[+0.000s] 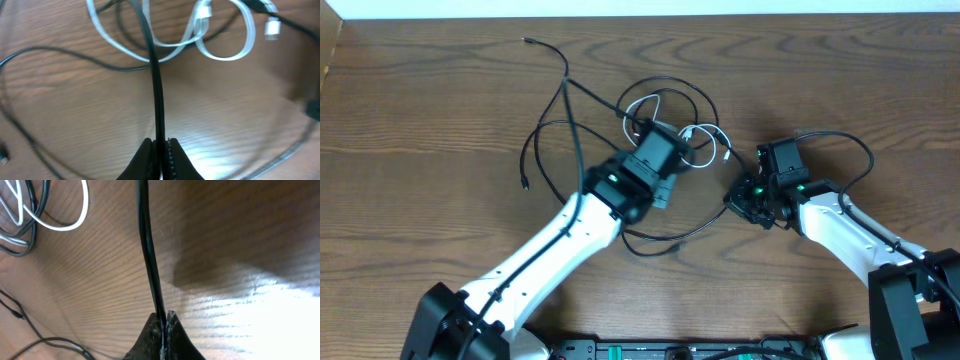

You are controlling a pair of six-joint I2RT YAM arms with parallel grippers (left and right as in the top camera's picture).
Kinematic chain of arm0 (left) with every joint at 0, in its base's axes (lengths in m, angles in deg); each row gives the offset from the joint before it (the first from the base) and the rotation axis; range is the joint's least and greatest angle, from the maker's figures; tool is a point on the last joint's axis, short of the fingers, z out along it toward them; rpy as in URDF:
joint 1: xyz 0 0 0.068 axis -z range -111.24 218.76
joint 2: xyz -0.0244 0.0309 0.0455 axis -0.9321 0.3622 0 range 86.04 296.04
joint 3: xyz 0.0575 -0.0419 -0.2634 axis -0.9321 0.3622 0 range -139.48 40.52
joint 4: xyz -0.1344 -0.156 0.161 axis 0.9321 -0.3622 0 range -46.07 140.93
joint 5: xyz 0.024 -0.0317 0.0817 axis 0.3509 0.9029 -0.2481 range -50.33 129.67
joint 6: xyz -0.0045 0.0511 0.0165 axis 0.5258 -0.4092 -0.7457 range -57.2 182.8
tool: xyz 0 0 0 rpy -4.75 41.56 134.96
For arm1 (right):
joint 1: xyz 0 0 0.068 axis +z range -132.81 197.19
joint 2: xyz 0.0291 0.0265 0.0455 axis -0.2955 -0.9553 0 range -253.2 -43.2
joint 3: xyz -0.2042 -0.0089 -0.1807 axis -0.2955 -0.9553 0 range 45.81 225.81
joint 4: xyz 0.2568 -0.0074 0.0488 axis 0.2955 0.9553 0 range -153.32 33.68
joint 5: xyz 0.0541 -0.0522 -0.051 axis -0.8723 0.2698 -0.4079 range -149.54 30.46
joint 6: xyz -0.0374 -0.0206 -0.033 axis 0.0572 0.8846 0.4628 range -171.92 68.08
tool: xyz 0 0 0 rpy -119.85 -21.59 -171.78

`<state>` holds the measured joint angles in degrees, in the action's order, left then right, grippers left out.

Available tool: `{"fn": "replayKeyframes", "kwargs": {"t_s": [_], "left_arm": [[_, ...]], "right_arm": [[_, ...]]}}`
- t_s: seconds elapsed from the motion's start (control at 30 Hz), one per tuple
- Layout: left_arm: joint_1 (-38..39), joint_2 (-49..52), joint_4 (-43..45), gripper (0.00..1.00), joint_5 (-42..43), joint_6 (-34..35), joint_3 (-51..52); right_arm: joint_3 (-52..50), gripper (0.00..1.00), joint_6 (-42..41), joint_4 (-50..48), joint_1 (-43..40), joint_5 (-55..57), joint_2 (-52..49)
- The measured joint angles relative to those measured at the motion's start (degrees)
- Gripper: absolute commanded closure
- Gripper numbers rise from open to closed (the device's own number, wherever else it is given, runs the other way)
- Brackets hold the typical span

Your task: Untangle cables

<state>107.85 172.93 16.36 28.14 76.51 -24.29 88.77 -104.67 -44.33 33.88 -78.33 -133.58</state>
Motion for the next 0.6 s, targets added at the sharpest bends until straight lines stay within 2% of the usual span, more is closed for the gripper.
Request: {"fn": "replayKeyframes", "kwargs": {"t_s": [0.13, 0.3, 0.47, 0.6], "left_arm": [[-4.0, 0.0, -1.9, 0.93, 0.0, 0.7, 0.0], [-8.3, 0.0, -3.0, 0.92, 0.0, 1.1, 0.0], [-12.3, 0.0, -3.7, 0.93, 0.0, 1.1, 0.0], [-14.9, 0.0, -3.9, 0.93, 0.0, 1.2, 0.0]], "right_arm": [[0.1, 0.99, 4.5, 2.6, -3.1, 2.2, 0.0], [2.5, 0.99, 11.6, 10.2, -14.3, 5.7, 0.4], [13.2, 0.99, 19.4, 19.7, -29.5, 10.8, 1.2], [20.9, 0.99, 23.0, 25.1, -37.8, 15.1, 1.8]]}}
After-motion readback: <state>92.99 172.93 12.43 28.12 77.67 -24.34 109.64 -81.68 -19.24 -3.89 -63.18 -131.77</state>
